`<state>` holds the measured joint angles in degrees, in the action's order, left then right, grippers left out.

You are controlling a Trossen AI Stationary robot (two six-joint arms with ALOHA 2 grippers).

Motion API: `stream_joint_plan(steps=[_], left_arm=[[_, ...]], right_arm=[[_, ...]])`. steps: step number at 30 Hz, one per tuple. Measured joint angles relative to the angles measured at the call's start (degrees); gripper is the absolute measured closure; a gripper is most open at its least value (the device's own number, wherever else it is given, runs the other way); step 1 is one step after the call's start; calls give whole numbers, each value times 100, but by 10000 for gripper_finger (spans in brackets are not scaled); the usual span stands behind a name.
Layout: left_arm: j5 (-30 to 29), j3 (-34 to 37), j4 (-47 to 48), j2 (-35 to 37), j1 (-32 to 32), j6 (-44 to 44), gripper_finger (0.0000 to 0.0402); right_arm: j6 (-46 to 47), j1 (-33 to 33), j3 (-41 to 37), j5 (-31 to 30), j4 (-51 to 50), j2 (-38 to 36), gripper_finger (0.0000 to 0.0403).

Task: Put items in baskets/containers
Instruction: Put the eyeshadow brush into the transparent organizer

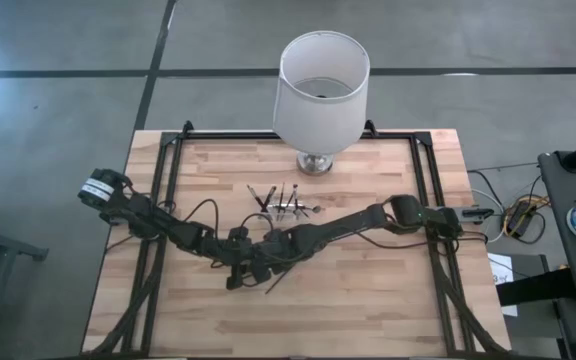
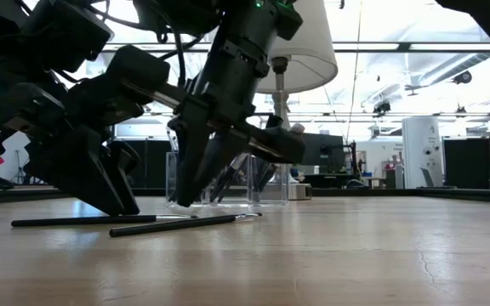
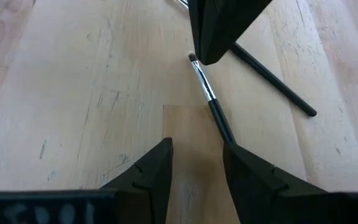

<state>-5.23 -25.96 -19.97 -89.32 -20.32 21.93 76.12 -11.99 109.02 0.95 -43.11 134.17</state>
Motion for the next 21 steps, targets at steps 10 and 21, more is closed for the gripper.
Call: stream_joint_plan(steps=[10,21], left_arm=[[0,0,0,-2,0,-80,258],[0,0,0,-2,0,-79,258]], right_arm=[[76,2,-218,-55,52,0,394],[149,50,-265,-62,243,2,394]])
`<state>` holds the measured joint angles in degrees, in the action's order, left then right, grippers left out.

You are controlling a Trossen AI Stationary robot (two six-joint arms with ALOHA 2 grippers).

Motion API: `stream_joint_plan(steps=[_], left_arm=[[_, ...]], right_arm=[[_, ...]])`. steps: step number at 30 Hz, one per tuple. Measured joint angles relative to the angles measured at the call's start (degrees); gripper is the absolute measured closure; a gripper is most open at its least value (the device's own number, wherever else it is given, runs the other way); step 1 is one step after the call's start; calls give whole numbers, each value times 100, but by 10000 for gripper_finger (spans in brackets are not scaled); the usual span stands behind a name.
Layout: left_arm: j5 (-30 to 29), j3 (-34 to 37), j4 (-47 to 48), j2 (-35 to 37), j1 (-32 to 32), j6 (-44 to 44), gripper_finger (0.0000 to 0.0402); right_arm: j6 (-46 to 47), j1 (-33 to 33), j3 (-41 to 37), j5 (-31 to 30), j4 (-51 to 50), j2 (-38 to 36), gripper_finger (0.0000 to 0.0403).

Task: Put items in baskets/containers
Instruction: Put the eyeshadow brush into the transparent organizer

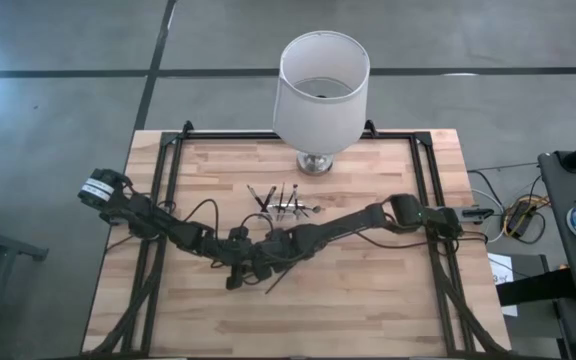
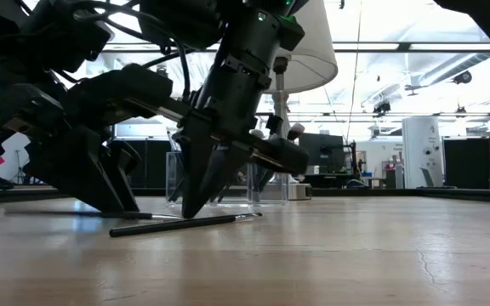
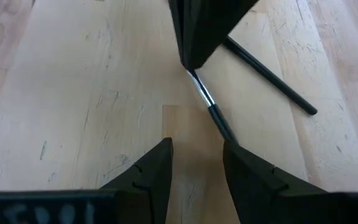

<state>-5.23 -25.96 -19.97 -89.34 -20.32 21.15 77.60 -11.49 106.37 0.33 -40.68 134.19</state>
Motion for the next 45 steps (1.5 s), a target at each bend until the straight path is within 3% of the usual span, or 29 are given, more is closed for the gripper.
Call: stream_joint_plan(steps=[8,16,22,29,39,45], left_arm=[[16,14,502,401,0,18,258],[406,42,1821,1825,-154,433,258],[-452,201,1975,2187,-799,1458,242],[-1391,-248,2578,1813,-1576,2179,232],[-1094,-818,3054,764,-1608,2398,232],[-1021,-892,3158,498,-1615,2388,234]], right_arm=[[2,14,-119,7,41,-4,394],[-60,16,-147,14,70,-9,394],[-122,30,-149,14,84,-9,394],[-99,41,-151,9,125,-7,394],[-28,44,-160,-54,252,2,394],[-16,40,-160,-55,255,2,394]])
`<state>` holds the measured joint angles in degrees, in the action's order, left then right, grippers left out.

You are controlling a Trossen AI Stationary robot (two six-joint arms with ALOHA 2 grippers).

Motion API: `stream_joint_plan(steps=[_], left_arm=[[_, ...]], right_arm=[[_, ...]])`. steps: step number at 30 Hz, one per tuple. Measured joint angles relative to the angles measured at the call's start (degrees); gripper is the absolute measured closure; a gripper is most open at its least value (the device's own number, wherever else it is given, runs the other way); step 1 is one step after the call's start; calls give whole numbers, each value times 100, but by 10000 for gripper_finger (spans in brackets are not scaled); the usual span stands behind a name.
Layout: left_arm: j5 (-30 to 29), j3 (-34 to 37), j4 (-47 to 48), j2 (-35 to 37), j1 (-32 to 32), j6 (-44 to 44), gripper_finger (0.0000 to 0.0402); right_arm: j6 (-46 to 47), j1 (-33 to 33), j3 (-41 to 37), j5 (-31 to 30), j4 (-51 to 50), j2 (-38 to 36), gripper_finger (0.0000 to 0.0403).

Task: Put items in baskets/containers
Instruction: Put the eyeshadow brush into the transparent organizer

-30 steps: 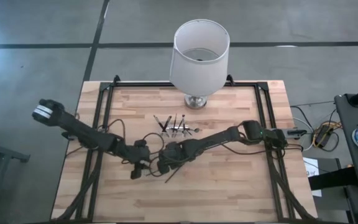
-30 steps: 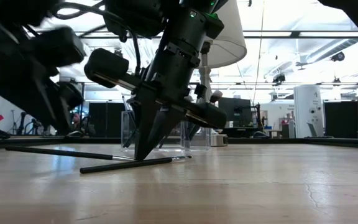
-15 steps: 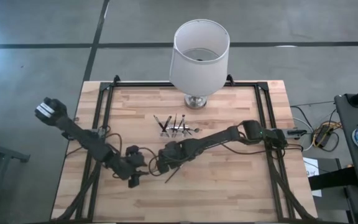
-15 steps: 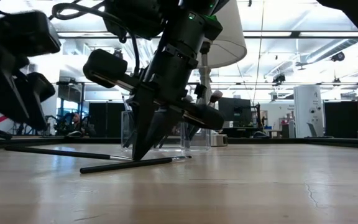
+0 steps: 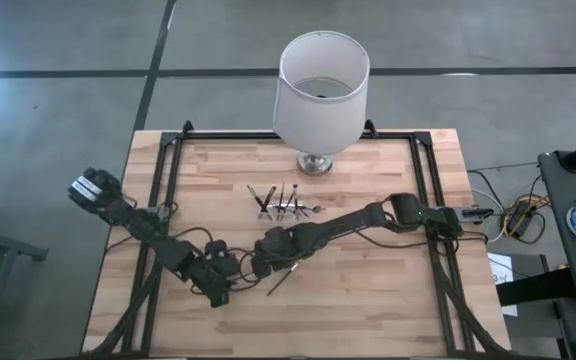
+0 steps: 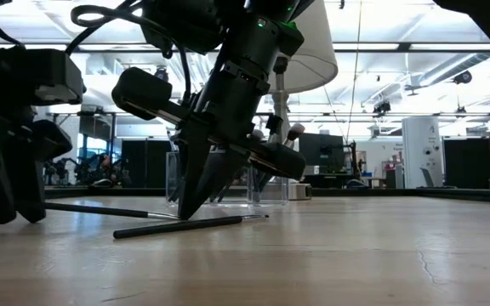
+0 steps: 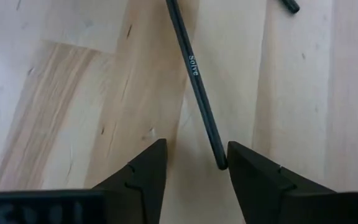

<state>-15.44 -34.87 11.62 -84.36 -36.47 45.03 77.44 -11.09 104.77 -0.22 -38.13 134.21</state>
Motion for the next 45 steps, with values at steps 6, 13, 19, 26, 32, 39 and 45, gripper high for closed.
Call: stream_joint_plan(steps=[6,13,19,26,32,39,45], left_arm=[[-71,7,14,-5,0,-255,276],[-259,39,-330,-93,11,-467,356],[-347,35,-364,-177,11,-514,391],[-303,37,-263,-90,11,-692,394],[-673,39,6,232,9,-637,394],[-1664,90,497,1213,13,-427,394],[-2678,280,229,2493,15,-411,394]], right_arm=[[14,0,0,-21,20,2,394],[-6,-17,0,-42,88,4,394],[-8,-55,-2,7,81,4,394],[-13,-137,94,-317,103,28,394],[-135,-296,526,-1571,-724,-227,393],[349,-662,844,-3436,-2252,-1148,371],[1301,-1174,793,-4667,-2343,-1727,328]])
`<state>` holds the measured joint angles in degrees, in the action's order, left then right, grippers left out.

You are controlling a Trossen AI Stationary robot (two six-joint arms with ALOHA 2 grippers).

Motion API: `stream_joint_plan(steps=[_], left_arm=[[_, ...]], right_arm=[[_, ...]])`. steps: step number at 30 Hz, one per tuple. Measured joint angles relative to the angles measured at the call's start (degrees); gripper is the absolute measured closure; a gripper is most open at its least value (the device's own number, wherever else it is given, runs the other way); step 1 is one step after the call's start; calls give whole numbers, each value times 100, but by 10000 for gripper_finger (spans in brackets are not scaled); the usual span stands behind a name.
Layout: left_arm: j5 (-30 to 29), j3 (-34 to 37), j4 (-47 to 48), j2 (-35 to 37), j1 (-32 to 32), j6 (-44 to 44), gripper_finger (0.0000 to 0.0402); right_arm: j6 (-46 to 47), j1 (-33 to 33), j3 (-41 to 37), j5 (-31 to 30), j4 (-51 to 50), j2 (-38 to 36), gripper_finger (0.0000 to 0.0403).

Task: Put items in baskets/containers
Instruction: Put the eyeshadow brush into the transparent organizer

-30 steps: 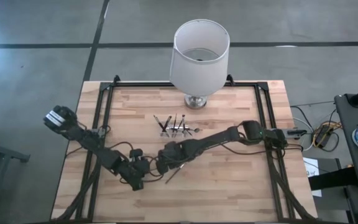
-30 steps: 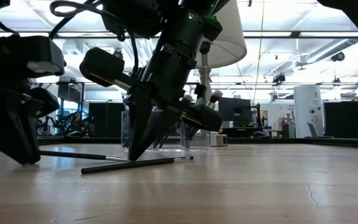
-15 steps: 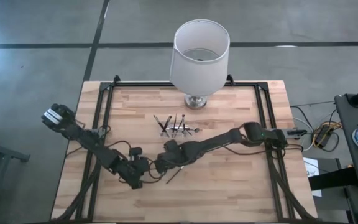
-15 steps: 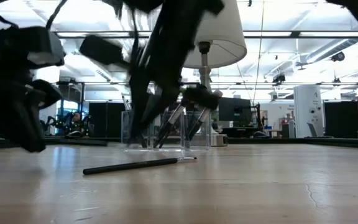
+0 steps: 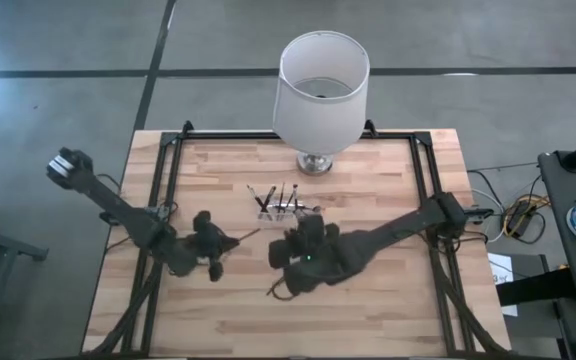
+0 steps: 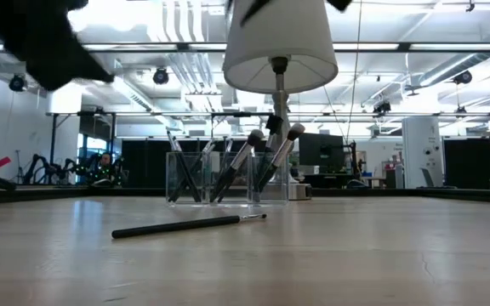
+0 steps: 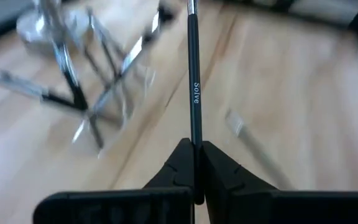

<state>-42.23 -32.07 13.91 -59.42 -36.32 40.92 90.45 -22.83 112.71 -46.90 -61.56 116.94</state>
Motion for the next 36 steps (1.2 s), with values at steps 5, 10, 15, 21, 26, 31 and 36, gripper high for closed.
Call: stream_joint_plan(steps=[5,10,15,21,26,31,36], left_arm=[[17,321,-1519,1010,17,-921,394],[1110,687,-3126,1637,206,-1519,394],[1633,817,-3551,2004,337,-1536,394],[2127,821,-4309,2101,458,-1773,393],[2558,779,-4600,2101,740,-1827,393],[3124,594,-4652,2088,1134,-1784,393],[3736,330,-4664,2015,1465,-1682,393]], right_arm=[[-220,-220,-11,-380,992,95,282],[-2526,-262,-11,-1231,2960,219,249],[-3686,-289,62,-1512,3855,174,241],[-3955,-240,219,-1484,4445,166,241],[-5357,-240,333,-1455,5859,163,246],[-6212,-207,562,-1309,6425,132,247],[-6218,-51,681,-1094,6352,147,243]])
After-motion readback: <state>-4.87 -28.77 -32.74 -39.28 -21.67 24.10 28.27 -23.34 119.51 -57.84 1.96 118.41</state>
